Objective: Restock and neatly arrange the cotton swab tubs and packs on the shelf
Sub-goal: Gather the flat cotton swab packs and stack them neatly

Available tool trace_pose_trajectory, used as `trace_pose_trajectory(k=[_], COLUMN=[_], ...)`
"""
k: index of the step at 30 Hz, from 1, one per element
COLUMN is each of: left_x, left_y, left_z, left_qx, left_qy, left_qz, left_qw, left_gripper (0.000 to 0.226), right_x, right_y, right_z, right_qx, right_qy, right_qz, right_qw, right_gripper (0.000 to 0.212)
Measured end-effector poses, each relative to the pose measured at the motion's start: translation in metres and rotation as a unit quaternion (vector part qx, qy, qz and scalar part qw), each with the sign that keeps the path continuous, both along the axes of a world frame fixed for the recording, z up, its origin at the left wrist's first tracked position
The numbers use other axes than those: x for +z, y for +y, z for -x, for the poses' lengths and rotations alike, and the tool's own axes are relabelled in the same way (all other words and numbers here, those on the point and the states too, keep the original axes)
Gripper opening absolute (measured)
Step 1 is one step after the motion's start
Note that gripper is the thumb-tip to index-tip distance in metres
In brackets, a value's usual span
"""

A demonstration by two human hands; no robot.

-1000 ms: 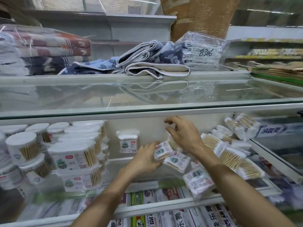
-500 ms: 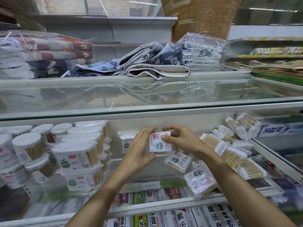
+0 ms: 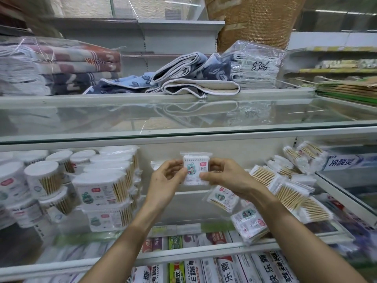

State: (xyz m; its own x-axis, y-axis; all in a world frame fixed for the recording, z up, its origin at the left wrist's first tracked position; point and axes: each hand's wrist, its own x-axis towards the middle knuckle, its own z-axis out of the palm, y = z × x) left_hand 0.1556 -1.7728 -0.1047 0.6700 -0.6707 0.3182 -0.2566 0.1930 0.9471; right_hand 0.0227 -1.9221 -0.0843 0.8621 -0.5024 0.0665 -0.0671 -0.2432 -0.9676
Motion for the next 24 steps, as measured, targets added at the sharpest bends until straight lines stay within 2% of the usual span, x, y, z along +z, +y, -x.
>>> trace_pose_trajectory(k=[7,12,17,24], left_x=[-0.007,-0.021,-0.030,-0.037], left_y=[0.001,0.001,0.004,0.005], left_z=[-0.001,-0.010,-0.017,-0.023], left_qx=[0.007,0.073,0.065,0.054], left_qy=[-0.032,-0.037,-0.053,-0.093], left_qz=[-0.015,-0.041,-0.094,-0.136], left_qw=[0.999,0.996,0.992,0.985], left_gripper=[0.025,0.023,0.018,0.014], right_x=[0.001,-0.010,-0.026,-0.033], right_y=[0.000,0.000,-0.006,-0.010], right_z=[-0.003,-0.020,-0.048,-0.065], right_qx=[-0.059,-0.116,-0.163,-0.197], right_qy=[-0.014,0.076,0.145,0.164], right_qz=[0.047,0.129,0.226,0.228], right_qw=[0.997,0.982,0.949,0.939], right_gripper=[0.016,0.012,0.015,0.016])
